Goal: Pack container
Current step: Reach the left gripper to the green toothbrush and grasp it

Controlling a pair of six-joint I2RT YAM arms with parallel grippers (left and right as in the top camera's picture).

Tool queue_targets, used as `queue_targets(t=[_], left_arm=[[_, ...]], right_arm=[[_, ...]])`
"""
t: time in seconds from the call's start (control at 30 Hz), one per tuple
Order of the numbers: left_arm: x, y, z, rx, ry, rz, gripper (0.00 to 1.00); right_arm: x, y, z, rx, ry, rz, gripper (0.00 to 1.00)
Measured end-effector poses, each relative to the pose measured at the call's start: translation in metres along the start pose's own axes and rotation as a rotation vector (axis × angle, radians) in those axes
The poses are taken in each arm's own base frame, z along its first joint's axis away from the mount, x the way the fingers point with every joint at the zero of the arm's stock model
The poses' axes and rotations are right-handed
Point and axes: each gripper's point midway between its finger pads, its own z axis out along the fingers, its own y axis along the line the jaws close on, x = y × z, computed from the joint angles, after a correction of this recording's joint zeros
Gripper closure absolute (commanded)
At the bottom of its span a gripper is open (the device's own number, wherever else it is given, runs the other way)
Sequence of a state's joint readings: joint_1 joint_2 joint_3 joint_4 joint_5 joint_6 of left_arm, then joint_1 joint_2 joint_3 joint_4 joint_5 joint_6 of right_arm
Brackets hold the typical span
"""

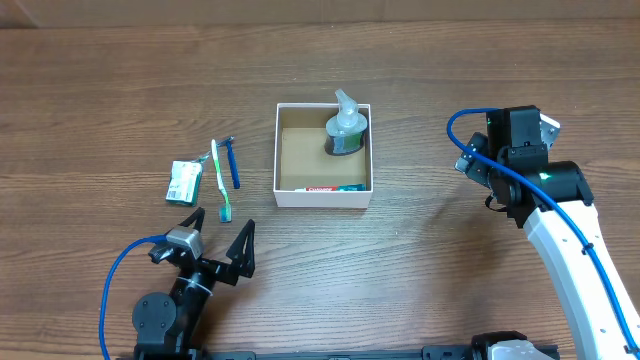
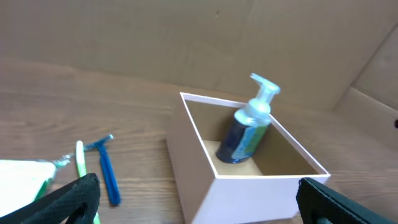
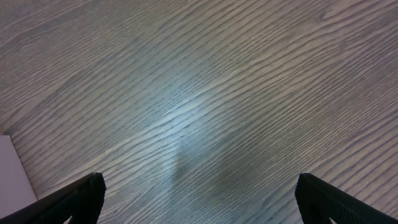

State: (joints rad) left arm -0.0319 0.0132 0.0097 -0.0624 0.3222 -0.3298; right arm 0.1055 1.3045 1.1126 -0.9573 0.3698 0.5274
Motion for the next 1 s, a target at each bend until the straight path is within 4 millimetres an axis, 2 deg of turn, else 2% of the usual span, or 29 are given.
queue_targets(t=[0.1, 0.23, 0.3, 0.43, 0.5, 0.6, 0.7, 0.83, 0.87, 1.0], left_arm=[[0.005, 0.004, -0.003, -0.038, 0.055, -0.044, 0.00], [0.026, 0.025, -0.012, -0.195, 0.221, -0.112, 0.00], [0.024, 0.030, -0.011, -0.246, 0.278, -0.118, 0.00], [-0.003, 0.031, 0.002, -0.306, 0.384, -0.100, 0.00], [-0.026, 0.031, 0.016, -0.337, 0.488, -0.080, 0.00], [-0.041, 0.032, 0.031, -0.366, 0.604, -0.077, 0.00], [-0.054, 0.036, 0.055, -0.386, 0.705, -0.083, 0.00], [-0.045, 0.040, 0.071, -0.382, 0.781, -0.110, 0.00], [-0.034, 0.043, 0.075, -0.380, 0.821, -0.126, 0.00], [-0.011, 0.052, 0.082, -0.391, 0.895, -0.151, 0.00]], right_arm=[[0.000, 0.000, 0.000, 0.001, 0.000, -0.001, 0.00], [0.000, 0.000, 0.000, 0.000, 0.001, 0.000, 0.00], [0.000, 0.000, 0.000, 0.000, 0.000, -0.001, 0.00], [0.000, 0.000, 0.000, 0.001, 0.001, -0.001, 0.00], [0.000, 0.000, 0.000, 0.001, 0.002, -0.001, 0.00], [0.000, 0.000, 0.000, 0.000, 0.001, -0.001, 0.00], [0.000, 0.000, 0.000, 0.000, 0.000, -0.001, 0.00], [0.000, 0.000, 0.000, 0.001, 0.001, -0.001, 0.00], [0.000, 0.000, 0.000, 0.000, 0.000, -0.001, 0.00], [0.000, 0.000, 0.000, 0.000, 0.001, -0.001, 0.00]])
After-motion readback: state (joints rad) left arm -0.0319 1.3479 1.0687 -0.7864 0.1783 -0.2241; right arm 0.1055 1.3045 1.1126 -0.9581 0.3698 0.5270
